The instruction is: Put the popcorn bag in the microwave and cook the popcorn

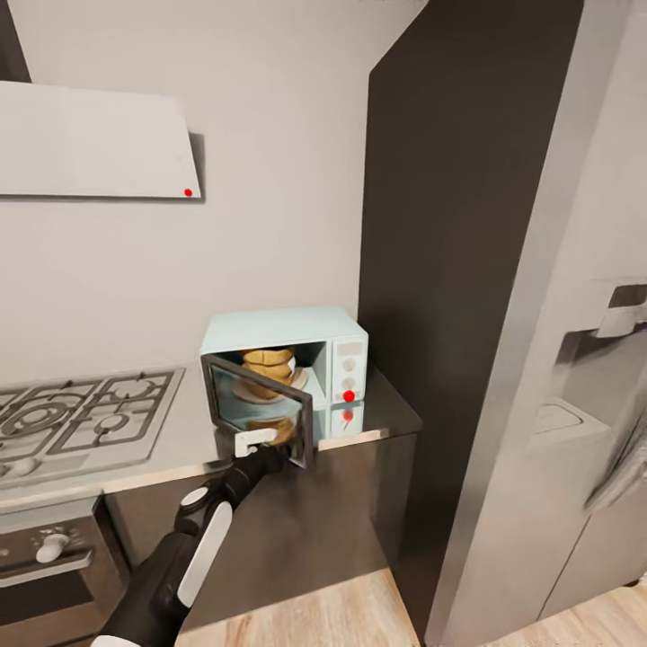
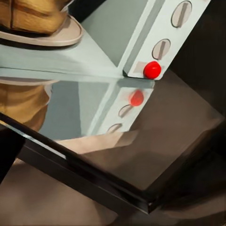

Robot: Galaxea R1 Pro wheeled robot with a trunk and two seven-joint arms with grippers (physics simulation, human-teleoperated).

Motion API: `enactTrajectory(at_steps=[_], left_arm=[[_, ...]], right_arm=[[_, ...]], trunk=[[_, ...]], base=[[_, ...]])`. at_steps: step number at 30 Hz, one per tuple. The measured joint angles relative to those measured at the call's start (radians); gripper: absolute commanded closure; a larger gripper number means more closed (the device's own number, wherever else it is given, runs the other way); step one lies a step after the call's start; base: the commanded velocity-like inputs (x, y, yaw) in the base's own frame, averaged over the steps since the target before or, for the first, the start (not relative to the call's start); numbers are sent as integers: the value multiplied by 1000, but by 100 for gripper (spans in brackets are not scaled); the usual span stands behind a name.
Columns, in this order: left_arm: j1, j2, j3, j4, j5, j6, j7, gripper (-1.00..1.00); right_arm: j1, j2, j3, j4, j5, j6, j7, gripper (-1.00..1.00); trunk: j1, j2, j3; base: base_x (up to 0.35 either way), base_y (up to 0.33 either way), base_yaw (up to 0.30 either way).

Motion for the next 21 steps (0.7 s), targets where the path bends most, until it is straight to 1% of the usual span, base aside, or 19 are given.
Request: enactTrajectory(at_steps=[2,3,4,5,6,8,15,21], left_arm=[[0,0,14,2,-2,0,1,-100],[0,1,12,3,-2,0,17,-100],[0,1,6,3,-6,0,32,-100],[0,1,-11,3,-17,1,60,-100],[0,1,-22,3,-18,0,83,-100],[0,1,-22,2,-29,-1,110,-100],[0,4,-16,1,-31,-11,122,-100],[0,1,-22,4,-31,-11,120,-100]], right_arm=[[0,-1,0,0,0,0,0,-100],[0,-2,0,0,-1,0,0,-100],[0,-2,0,0,-1,0,0,-100],[0,-4,0,0,-1,0,0,-100],[0,-6,0,0,0,0,0,-100],[0,-9,1,0,0,-2,0,-100],[0,-11,1,0,2,-3,0,-100],[0,-10,3,0,2,-2,1,-100]], trunk=[[0,0,2],[0,0,2],[0,0,3],[0,0,3],[0,0,3],[0,0,3],[0,0,3],[-1,0,3]], base=[[0,0,-204],[0,0,-137],[0,0,-70],[0,0,-36],[0,0,-18],[0,0,-5],[17,0,0],[277,0,0]])
